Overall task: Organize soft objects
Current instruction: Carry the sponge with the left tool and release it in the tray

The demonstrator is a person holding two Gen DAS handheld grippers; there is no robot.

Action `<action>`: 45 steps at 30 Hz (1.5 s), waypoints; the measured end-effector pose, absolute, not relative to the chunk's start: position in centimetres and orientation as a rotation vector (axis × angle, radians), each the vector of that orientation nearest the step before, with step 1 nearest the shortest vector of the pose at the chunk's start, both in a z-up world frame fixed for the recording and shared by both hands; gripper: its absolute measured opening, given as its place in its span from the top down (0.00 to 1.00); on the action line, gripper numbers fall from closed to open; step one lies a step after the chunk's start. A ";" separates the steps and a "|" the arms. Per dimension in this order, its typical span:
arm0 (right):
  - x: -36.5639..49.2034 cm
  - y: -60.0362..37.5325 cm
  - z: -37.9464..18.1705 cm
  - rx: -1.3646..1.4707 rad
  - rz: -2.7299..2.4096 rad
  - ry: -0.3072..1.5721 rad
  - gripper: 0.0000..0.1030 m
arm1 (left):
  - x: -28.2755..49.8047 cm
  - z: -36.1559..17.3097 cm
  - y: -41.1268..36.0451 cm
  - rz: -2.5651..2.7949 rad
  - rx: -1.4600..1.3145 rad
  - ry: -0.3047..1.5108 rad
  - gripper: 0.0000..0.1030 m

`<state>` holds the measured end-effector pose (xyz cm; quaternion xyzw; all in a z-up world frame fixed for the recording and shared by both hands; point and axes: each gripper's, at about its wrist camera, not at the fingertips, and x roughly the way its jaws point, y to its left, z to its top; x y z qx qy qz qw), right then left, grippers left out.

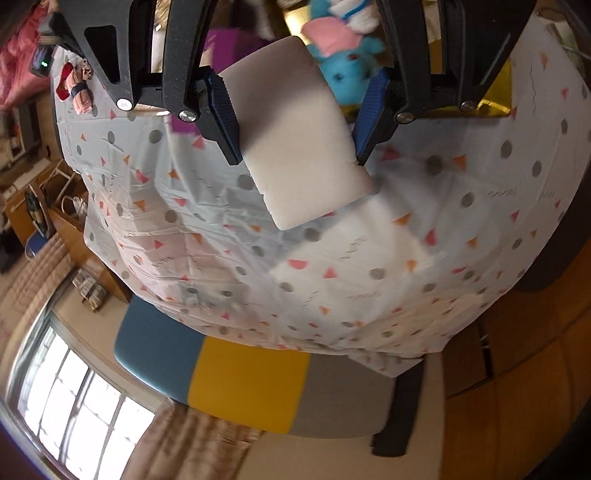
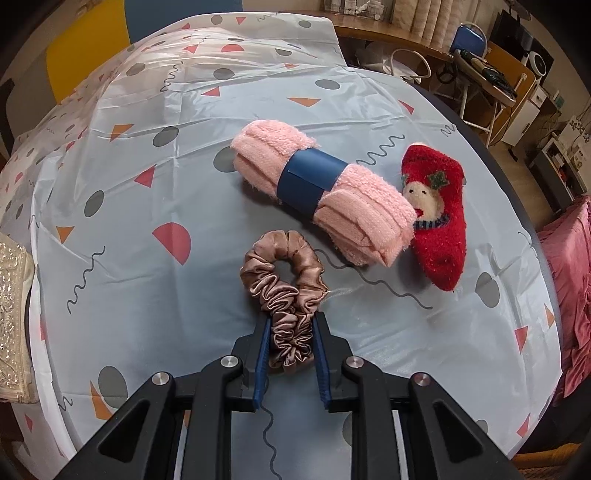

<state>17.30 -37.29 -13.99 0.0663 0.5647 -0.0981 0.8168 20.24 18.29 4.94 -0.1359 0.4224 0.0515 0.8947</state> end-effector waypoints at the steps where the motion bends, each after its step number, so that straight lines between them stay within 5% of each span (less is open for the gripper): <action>1: 17.3 -37.2 -13.9 0.135 -0.210 1.202 0.79 | 19.0 4.7 19.4 0.115 -0.292 0.870 0.42; 14: 16.9 -35.0 -13.5 0.018 -0.233 1.179 0.81 | 6.9 -3.6 29.9 0.218 -0.518 0.958 0.40; 28: 16.4 -33.9 -13.4 -0.031 -0.258 1.162 0.81 | 10.0 -6.9 32.4 0.259 -0.687 0.976 0.27; 45: 16.6 -34.8 -13.0 0.027 -0.224 1.157 0.82 | 2.1 -6.2 26.8 0.354 -0.353 0.912 0.22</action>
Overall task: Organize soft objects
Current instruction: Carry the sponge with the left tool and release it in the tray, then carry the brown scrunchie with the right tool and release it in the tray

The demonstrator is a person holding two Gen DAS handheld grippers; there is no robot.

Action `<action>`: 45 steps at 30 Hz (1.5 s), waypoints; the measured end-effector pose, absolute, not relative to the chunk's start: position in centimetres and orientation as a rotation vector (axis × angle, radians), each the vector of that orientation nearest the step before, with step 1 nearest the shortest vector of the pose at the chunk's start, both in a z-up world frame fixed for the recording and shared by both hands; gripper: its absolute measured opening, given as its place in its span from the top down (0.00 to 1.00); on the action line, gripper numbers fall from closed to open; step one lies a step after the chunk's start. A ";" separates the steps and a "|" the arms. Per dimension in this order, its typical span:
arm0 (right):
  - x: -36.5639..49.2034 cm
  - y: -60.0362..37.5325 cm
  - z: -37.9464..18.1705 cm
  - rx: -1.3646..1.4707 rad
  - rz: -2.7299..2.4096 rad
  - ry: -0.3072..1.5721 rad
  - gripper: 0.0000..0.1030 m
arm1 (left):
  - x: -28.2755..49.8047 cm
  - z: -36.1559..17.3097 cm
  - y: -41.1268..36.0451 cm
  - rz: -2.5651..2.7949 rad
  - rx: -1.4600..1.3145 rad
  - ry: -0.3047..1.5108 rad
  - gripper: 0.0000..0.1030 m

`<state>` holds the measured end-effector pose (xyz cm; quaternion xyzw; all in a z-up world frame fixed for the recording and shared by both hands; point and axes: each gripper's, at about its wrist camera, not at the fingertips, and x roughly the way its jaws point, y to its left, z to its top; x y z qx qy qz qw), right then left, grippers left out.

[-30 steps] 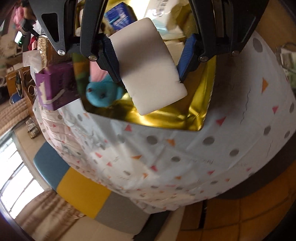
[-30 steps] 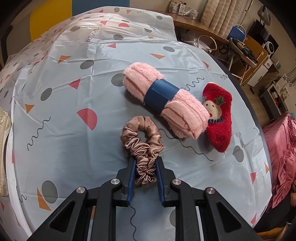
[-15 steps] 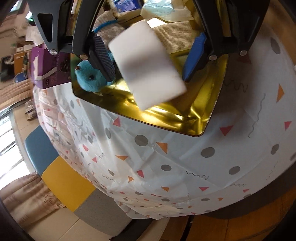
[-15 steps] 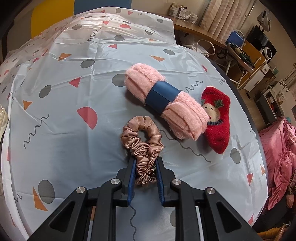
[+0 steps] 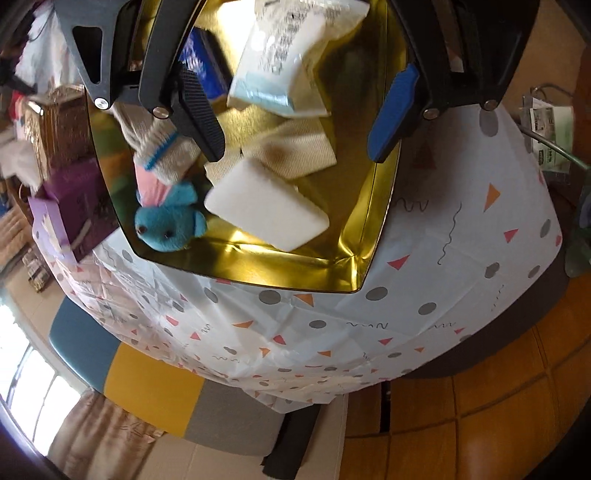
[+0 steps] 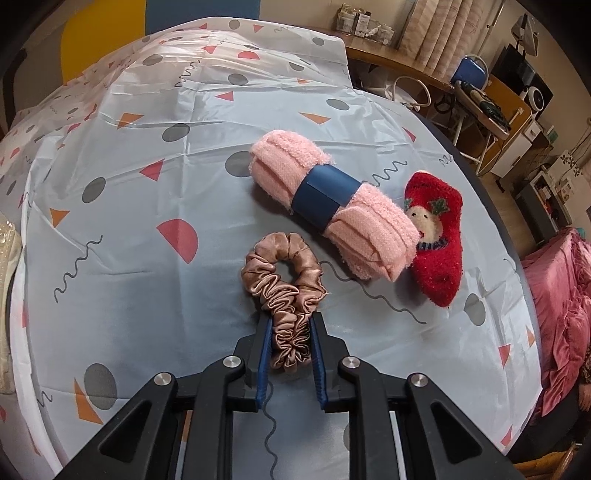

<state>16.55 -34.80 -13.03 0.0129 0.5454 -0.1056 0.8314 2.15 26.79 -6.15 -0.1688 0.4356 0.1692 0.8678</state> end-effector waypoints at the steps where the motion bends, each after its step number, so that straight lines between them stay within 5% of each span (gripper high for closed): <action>1: 16.6 -34.8 -13.0 0.046 -0.205 1.157 0.82 | 1.7 -6.1 26.2 0.354 -0.332 0.905 0.22; 13: 17.3 -32.5 -12.0 0.180 -0.067 1.178 0.83 | -0.9 -5.0 23.0 0.313 -0.218 0.835 0.22; 24: 21.1 -26.1 -2.7 0.138 0.058 1.016 0.83 | -1.9 -4.4 22.8 0.284 -0.220 0.802 0.22; 36: 20.8 -9.5 8.5 -0.039 0.394 0.803 0.83 | -3.0 -4.5 23.2 0.305 -0.219 0.786 0.22; 45: 13.6 5.5 6.0 -0.201 0.735 0.837 0.83 | -4.0 -4.4 24.4 0.341 -0.225 0.772 0.22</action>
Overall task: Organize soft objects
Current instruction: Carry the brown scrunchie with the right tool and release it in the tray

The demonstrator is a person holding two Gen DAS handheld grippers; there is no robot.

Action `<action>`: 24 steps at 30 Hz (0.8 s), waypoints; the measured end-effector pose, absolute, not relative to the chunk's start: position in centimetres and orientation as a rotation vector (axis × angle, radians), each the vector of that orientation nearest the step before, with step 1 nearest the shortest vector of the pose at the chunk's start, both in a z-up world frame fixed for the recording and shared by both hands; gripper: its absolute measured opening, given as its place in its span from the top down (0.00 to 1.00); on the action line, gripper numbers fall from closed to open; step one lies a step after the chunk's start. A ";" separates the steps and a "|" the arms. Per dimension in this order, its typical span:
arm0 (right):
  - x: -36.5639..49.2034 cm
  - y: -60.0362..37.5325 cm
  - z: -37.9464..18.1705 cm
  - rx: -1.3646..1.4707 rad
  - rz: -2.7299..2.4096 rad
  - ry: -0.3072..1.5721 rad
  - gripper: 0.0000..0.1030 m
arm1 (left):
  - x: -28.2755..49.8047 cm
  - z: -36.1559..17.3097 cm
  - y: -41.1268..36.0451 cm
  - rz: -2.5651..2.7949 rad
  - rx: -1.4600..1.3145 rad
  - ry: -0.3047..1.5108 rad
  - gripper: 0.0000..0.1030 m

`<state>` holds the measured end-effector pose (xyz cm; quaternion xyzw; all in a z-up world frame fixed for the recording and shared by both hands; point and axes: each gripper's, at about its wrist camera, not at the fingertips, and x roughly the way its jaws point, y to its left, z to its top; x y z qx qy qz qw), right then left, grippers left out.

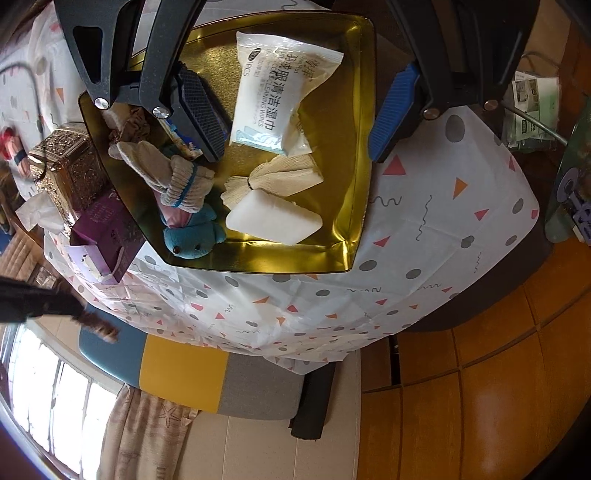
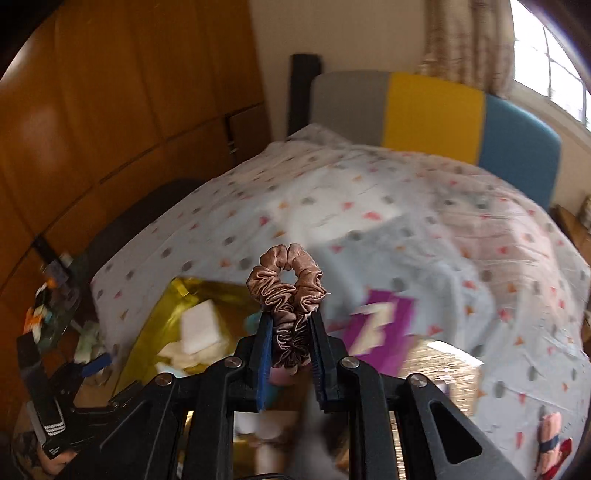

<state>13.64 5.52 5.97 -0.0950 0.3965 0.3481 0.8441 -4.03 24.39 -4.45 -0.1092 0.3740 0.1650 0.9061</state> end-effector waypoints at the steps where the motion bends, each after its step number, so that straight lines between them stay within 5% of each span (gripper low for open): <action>1: 12.8 6.7 5.0 -0.216 0.756 0.854 0.83 | -4.2 -4.5 24.6 0.346 -0.230 0.772 0.22; 15: 8.6 14.4 -8.0 -0.278 0.866 1.142 0.83 | -5.2 -4.5 25.6 0.403 -0.247 0.740 0.22; 24: 8.8 14.2 -9.5 -0.244 0.848 1.168 0.67 | -5.0 -5.0 25.2 0.392 -0.242 0.760 0.22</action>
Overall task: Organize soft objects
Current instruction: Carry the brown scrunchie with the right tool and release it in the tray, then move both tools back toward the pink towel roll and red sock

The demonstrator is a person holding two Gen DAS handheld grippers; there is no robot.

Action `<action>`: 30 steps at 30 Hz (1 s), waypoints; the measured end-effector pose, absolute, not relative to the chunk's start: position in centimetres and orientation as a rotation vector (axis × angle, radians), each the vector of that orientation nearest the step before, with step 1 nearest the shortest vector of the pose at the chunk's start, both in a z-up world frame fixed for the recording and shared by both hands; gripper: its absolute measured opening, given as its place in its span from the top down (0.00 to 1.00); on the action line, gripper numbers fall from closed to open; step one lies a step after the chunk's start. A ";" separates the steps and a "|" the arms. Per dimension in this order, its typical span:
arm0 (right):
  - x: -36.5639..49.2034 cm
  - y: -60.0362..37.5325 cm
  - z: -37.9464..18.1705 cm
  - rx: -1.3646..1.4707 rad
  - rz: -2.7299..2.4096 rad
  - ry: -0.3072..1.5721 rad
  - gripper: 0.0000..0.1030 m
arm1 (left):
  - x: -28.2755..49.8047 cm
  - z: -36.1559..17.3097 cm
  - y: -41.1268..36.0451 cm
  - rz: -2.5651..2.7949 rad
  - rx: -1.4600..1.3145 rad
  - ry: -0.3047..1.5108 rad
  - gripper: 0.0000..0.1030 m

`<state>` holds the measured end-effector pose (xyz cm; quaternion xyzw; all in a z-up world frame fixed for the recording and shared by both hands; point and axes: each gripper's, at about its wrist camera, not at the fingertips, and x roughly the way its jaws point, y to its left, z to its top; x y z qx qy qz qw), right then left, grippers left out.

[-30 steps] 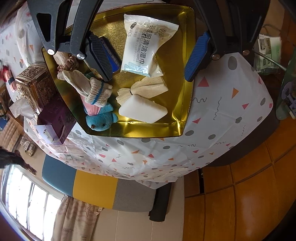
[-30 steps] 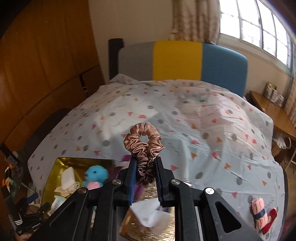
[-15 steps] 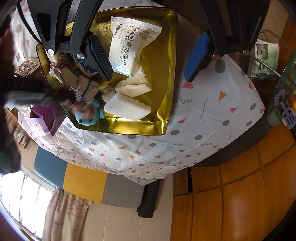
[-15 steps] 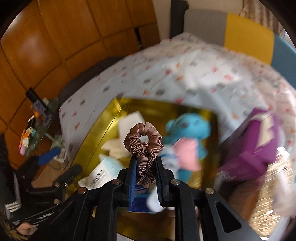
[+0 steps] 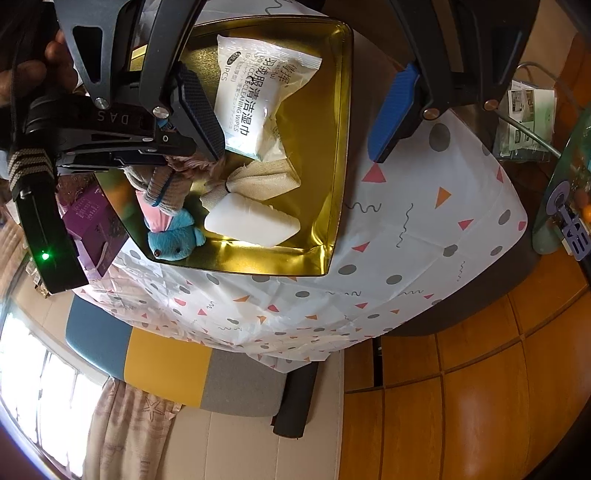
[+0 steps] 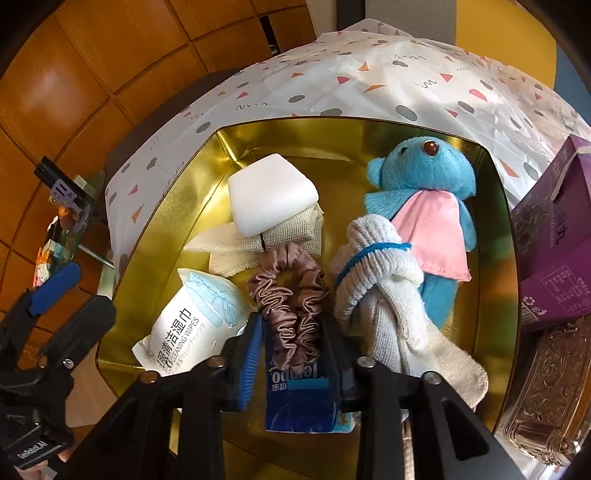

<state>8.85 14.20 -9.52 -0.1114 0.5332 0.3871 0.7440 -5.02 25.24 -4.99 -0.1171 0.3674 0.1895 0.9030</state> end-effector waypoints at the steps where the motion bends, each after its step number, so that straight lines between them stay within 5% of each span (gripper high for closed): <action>1: 8.9 14.0 -9.4 -0.240 0.846 1.169 0.65 | -5.0 -5.0 25.1 0.392 -0.240 0.760 0.22; 17: 7.5 7.7 -3.7 -0.218 0.737 0.930 0.63 | -4.6 -5.2 24.1 0.367 -0.235 0.776 0.22; 30: 9.5 -8.8 -1.3 -0.051 0.502 0.849 0.63 | -3.6 -6.0 22.6 0.340 -0.227 0.814 0.22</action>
